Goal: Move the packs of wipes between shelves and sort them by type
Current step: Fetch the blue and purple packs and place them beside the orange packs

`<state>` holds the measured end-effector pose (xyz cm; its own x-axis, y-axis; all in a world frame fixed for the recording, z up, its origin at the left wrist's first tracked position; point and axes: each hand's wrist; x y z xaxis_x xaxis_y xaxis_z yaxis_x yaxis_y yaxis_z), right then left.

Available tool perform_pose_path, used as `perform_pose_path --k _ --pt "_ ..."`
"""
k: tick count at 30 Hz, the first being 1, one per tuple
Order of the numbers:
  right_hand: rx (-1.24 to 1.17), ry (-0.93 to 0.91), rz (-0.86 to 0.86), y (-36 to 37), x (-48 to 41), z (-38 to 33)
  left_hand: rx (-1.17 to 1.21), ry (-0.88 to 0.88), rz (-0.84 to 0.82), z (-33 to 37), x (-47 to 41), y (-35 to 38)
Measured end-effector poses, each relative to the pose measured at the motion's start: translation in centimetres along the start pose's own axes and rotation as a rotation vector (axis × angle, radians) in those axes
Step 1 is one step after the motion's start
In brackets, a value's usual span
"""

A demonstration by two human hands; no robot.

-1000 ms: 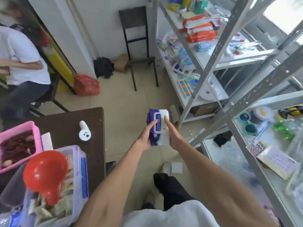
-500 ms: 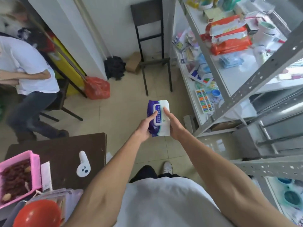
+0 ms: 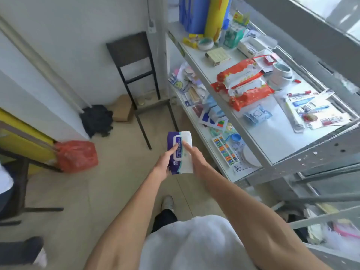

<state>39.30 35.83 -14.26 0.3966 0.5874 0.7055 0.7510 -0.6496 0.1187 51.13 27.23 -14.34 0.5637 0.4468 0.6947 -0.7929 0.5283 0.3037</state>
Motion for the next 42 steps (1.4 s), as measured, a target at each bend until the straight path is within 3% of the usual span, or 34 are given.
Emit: perform_pose_path --k 7,14,21,25,28,30,32,34,35,39,42 --pt "-0.251 -0.168 0.36 -4.8 0.3 -7.7 -0.253 -0.006 -0.22 7.2 -7.6 10.0" --pt "-0.305 -0.195 1.001 -14.8 0.2 -9.7 -0.58 0.005 -0.571 7.7 -10.0 24.2" --pt "-0.326 -0.192 1.199 -20.7 0.4 -11.3 -0.68 -0.025 -0.692 6.2 -11.7 32.3" --pt "-0.405 -0.124 1.273 -23.1 0.5 -11.2 -0.957 0.049 -0.681 5.9 -12.2 35.4" --pt "-0.454 -0.113 1.333 -23.6 0.1 -10.8 -1.424 0.213 -0.687 6.6 -13.8 36.4" --pt "-0.42 -0.099 1.359 -23.8 -0.5 -10.8 -1.616 0.484 -0.579 7.2 -15.2 36.5" --pt "-0.341 -0.083 1.392 -23.9 -0.6 -11.4 -1.65 0.847 -0.502 7.8 -15.9 36.4" --pt "-0.24 -0.084 1.418 -24.3 -0.4 -11.9 -1.727 1.137 -0.552 8.0 -17.0 36.5" --pt "-0.177 -0.063 1.426 -24.6 -0.3 -12.0 -1.791 1.18 -0.603 8.0 -17.9 36.6" --pt "0.092 0.078 1.417 -25.6 -0.5 -12.1 -1.992 1.028 -0.692 7.7 -21.5 36.2" --pt "0.177 0.162 1.391 -25.0 -0.5 -12.6 -1.98 1.108 -0.699 8.0 -22.7 35.9"
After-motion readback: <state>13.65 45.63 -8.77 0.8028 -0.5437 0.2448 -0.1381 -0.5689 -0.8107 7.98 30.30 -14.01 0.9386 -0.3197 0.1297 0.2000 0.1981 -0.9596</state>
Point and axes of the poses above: each hand's wrist, its own x-axis away from the middle knuckle, its own y-axis out of the palm, z = x × y
